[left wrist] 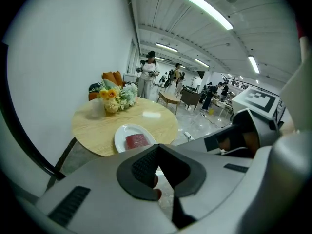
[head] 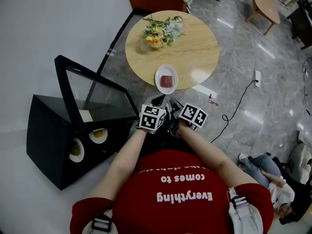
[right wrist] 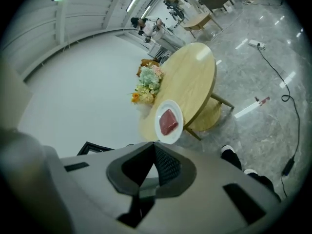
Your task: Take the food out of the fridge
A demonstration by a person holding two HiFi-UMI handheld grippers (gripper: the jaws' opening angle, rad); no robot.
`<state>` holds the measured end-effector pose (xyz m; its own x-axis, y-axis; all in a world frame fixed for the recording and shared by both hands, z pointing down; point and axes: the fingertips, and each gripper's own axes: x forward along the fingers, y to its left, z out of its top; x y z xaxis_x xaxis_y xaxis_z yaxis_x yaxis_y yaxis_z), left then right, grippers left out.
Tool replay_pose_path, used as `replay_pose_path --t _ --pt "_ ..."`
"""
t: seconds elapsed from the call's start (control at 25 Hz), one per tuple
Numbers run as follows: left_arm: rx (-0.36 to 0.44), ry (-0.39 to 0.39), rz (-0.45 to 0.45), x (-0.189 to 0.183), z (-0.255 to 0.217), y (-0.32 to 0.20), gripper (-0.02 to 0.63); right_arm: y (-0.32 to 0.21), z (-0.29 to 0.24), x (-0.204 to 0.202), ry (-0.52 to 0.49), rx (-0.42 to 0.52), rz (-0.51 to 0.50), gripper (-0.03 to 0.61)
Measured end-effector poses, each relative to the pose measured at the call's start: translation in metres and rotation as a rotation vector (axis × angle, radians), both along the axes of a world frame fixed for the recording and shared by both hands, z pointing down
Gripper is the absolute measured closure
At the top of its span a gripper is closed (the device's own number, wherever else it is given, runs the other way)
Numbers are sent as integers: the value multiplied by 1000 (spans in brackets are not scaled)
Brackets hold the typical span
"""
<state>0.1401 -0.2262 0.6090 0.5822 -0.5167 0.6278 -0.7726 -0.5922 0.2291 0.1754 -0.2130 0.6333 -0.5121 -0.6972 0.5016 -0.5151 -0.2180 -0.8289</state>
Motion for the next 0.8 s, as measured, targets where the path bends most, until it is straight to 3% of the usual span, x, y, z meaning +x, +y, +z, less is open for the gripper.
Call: replay_pose_path --t 0.2,0.28,0.52,0.8 --pt "69 22 -60 -7 -25 23 607 15 -39 -17 -194 155 -25 568" --pt "91 33 -103 -12 -35 35 607 23 -48 -23 -213 181 -59 568" --pt "105 14 -212 -43 -46 76 607 48 -57 -56 -245 206 -161 568" --pt "65 -37 -331 -91 -38 107 607 72 -61 -113 -292 192 -322 568"
